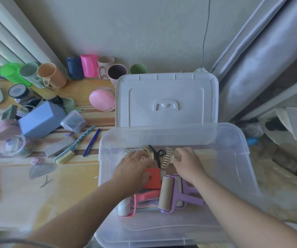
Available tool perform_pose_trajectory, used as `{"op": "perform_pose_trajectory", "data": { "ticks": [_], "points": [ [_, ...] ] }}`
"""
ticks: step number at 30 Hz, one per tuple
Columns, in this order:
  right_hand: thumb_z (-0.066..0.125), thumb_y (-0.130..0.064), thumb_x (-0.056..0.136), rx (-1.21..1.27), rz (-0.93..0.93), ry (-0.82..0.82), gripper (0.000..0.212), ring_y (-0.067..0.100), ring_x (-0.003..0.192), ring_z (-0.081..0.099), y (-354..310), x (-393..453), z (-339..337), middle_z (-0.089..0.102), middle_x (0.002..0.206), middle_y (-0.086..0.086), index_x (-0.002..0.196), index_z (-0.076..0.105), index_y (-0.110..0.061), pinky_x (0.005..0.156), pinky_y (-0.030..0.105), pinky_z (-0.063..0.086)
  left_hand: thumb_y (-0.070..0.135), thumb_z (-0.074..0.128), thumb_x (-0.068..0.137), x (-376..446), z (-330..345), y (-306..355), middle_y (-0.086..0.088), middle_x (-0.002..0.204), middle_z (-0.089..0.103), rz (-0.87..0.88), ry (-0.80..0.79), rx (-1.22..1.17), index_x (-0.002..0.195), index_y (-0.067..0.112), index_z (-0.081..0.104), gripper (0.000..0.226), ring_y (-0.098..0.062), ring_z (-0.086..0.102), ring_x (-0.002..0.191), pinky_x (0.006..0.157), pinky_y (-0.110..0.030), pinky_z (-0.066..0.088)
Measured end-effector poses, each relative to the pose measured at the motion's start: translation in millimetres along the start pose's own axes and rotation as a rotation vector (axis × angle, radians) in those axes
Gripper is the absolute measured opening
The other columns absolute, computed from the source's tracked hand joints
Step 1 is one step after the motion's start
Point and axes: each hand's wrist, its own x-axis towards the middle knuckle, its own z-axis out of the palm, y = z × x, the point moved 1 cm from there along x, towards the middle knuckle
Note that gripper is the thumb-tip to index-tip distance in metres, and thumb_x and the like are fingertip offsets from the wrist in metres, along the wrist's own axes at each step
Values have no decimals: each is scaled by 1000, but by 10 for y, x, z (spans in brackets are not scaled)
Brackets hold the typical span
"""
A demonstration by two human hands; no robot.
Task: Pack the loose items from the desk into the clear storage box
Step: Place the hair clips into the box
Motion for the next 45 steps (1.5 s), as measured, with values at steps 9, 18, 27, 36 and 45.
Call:
{"op": "perform_pose_trajectory", "data": {
  "ticks": [9,18,27,36,45],
  "points": [
    [75,3,80,-102,-779,537,30,35,109,60,-1275,-416,-143,68,112,10,109,77,-2,96,43,53,26,71,86,-210,-616,-551,-5,133,56,121,470,8,116,26,71,30,-31,48,129,103,-45,42],
    [63,-14,85,-251,-938,92,24,34,105,55,-3342,-262,1307,68,112,4,107,73,-13,84,47,53,28,70,80,-1263,-502,-2731,0,125,57,-364,392,-7,110,32,70,30,-34,50,119,98,-51,45],
    [62,-3,88,-798,-567,-216,40,31,119,41,-3618,228,2528,46,128,3,123,60,-21,90,43,42,27,71,83,-2149,-264,-3954,1,132,53,-607,182,-60,123,34,65,41,-33,46,124,104,-50,45],
    [78,-20,75,-586,-755,72,12,30,105,56,-3488,107,2246,68,101,-8,87,79,-20,84,43,46,23,64,85,-1227,-557,-3823,-1,136,53,-382,151,-91,137,28,58,53,-30,50,125,106,-47,44],
    [55,-6,80,-210,-962,217,11,34,104,66,-3721,-543,1439,71,86,3,81,66,-8,87,48,55,21,72,80,-552,-589,-3731,-8,117,58,-520,-170,99,126,17,54,49,-32,61,107,78,-40,50]
  ]
}}
